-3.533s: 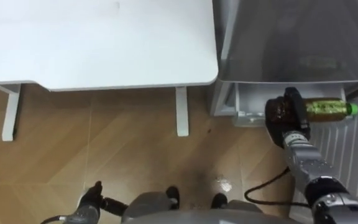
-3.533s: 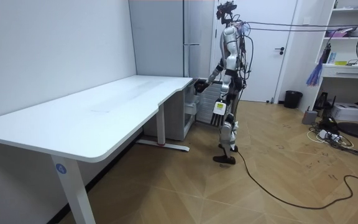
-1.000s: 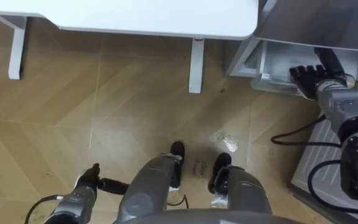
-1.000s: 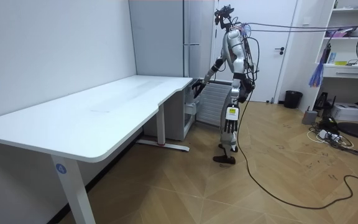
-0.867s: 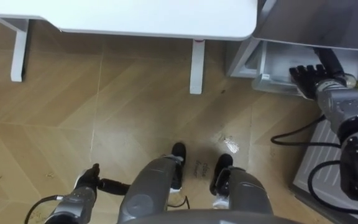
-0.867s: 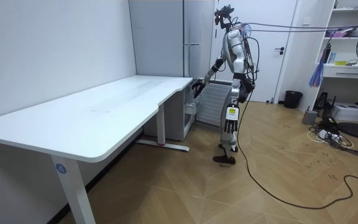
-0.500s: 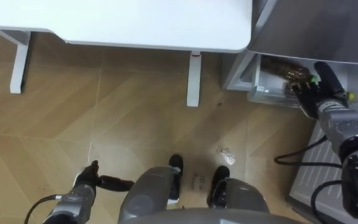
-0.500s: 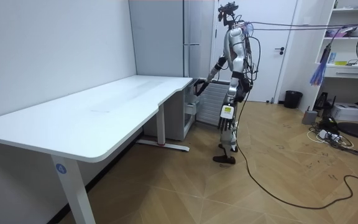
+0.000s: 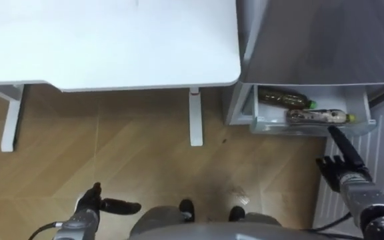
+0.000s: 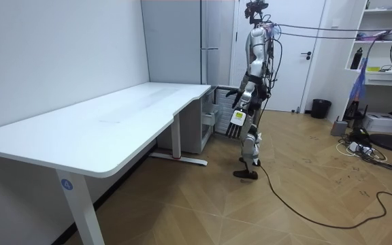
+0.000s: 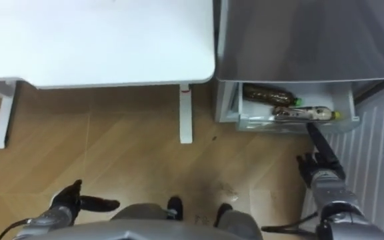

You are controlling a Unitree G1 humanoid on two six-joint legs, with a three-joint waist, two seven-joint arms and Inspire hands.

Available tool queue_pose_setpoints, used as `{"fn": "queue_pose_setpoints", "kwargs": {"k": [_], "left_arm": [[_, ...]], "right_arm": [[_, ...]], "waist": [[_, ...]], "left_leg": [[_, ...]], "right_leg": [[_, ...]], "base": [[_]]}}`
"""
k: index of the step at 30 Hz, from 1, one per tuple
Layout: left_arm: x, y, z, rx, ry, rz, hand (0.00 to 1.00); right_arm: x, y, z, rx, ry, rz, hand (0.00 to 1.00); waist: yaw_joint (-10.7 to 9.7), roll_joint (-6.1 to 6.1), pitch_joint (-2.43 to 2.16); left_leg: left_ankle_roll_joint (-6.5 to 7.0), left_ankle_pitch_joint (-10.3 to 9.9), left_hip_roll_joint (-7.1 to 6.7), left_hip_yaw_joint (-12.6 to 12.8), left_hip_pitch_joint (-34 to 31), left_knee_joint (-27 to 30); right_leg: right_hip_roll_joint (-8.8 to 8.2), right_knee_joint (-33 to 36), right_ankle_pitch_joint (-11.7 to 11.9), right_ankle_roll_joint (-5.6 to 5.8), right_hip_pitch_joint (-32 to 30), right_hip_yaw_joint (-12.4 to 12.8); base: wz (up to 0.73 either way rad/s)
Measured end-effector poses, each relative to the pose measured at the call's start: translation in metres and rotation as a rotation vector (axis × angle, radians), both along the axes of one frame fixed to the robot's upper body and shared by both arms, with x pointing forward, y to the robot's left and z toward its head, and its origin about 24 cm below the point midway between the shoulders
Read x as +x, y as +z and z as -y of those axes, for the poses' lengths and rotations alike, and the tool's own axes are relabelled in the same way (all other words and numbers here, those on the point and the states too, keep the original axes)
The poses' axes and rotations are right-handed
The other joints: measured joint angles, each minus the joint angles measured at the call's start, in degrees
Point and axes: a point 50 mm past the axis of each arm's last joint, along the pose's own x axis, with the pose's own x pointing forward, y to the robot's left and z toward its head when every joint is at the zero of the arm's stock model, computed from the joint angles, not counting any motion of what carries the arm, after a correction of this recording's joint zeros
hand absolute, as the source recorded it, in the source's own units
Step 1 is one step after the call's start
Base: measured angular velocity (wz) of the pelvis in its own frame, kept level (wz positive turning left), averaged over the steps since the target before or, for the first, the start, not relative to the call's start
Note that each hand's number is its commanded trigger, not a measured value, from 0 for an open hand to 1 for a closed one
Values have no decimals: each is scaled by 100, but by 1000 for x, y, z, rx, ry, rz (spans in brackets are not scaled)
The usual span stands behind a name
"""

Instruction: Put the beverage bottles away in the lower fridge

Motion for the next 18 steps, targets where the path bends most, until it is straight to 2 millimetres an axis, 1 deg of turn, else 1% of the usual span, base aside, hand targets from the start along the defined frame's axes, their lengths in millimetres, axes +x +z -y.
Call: {"fn": "queue_pose_setpoints", "kwargs": {"k": [2,3,4,5,6,7,10,11,12,14,15,17,18], "left_arm": [[-10,-1,-1,9,1,-19,0],[-11,-1,-2,10,6,-20,0],[-17,-2,-2,11,13,-32,0],[-21,-3,-1,9,16,-42,0],[-21,-3,0,7,17,-43,0],[-21,-3,1,5,19,-43,0],[-24,-4,1,-1,59,-42,0],[-27,-4,0,0,83,-43,0],[-29,-4,-1,2,93,-44,0],[-36,-3,-6,24,121,-55,0],[-39,-3,-7,29,128,-59,0],[-51,-3,-10,39,155,-82,0],[-53,-3,-11,42,156,-87,0]], "right_arm": [[-22,-10,-7,-25,86,-110,0],[-27,-12,-9,-27,104,-137,0],[-36,-15,-13,-35,163,-187,0],[-42,-18,-15,-49,239,-234,0],[-44,-19,-17,-57,271,-253,0],[-48,-20,-20,-65,315,-276,0],[-50,-23,-28,-58,372,-302,0],[-51,-24,-30,-68,415,-321,0],[-53,-25,-30,-77,444,-333,0],[-59,-26,-30,-109,529,-378,0],[-61,-26,-30,-118,554,-392,0],[-68,-27,-29,-159,660,-446,0],[-69,-27,-29,-165,677,-456,0]], "waist": [[-51,6,10],[-62,2,14],[-60,-24,28],[-75,-22,28],[-78,-23,28],[-83,-60,53],[-134,-122,85],[-135,-162,70],[-138,-179,70],[-134,-234,53],[-137,-246,50],[-142,-276,39],[-142,-280,35]], "left_leg": [[-9,-6,-5,2,216,-91],[-14,-9,-6,-7,268,-106],[-21,-15,-9,-11,356,-153],[-25,-20,-10,-3,399,-171],[-26,-22,-10,0,414,-173],[-26,-22,-9,4,443,-182],[-33,-26,-8,-11,580,-215],[-36,-28,-9,-5,656,-243],[-42,-33,-10,-3,693,-250],[-51,-68,-7,2,802,-254],[-53,-77,-7,1,831,-254],[-60,-100,-7,-4,879,-259],[-62,-103,-7,-5,881,-258]], "right_leg": [[11,-111,-11,14,222,1],[12,-121,-14,19,268,3],[20,-169,-18,23,359,23],[22,-193,-22,27,400,29],[22,-196,-26,29,411,30],[22,-199,-29,29,439,21],[29,-249,-39,26,591,4],[31,-288,-39,27,667,-7],[31,-291,-44,29,705,-7],[38,-296,-66,32,800,-3],[41,-296,-73,33,810,0],[50,-295,-88,35,901,36],[52,-295,-89,35,905,40]], "base": [[5],[-6],[-4],[-4],[0],[0],[3],[5],[0],[0],[0],[-4],[-4]]}}
